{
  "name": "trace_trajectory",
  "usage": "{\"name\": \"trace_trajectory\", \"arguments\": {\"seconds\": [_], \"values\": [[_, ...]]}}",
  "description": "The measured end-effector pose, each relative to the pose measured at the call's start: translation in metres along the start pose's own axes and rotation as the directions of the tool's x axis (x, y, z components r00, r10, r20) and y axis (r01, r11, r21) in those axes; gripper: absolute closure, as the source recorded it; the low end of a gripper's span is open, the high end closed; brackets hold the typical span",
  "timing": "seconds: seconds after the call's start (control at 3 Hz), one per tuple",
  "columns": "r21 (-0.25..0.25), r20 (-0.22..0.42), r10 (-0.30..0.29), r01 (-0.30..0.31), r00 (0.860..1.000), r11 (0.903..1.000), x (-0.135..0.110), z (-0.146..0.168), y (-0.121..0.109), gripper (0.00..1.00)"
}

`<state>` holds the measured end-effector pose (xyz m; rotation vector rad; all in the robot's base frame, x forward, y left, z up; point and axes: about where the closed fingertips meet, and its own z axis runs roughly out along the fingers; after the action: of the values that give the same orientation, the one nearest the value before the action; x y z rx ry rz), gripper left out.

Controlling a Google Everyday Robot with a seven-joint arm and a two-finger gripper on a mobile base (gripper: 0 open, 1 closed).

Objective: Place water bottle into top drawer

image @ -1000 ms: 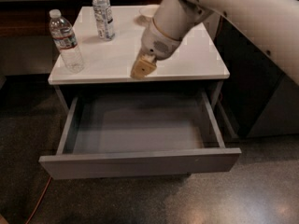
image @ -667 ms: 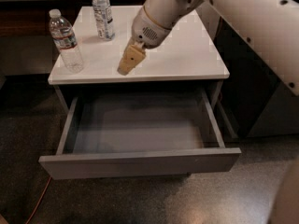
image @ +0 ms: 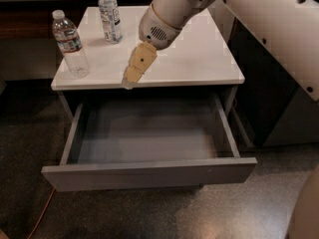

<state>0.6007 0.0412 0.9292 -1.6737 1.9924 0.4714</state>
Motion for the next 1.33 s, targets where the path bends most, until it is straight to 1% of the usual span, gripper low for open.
{"name": "trace_trajectory", "arguments": {"seconds": [0.33,0.67,1.0,1.33], "values": [[-0.028,0.008,0.030,-0.029,1.000,0.9992,-0.002,0.010,-0.007,0.00],[-0.034,0.027,0.047,-0.046,0.999,0.9983,-0.011,0.029,-0.027,0.00],[-0.006,0.041,0.046,-0.046,0.998,0.9989,-0.028,0.049,-0.053,0.00],[0.037,0.063,0.032,-0.034,0.998,0.9987,-0.056,0.067,-0.076,0.00]]}}
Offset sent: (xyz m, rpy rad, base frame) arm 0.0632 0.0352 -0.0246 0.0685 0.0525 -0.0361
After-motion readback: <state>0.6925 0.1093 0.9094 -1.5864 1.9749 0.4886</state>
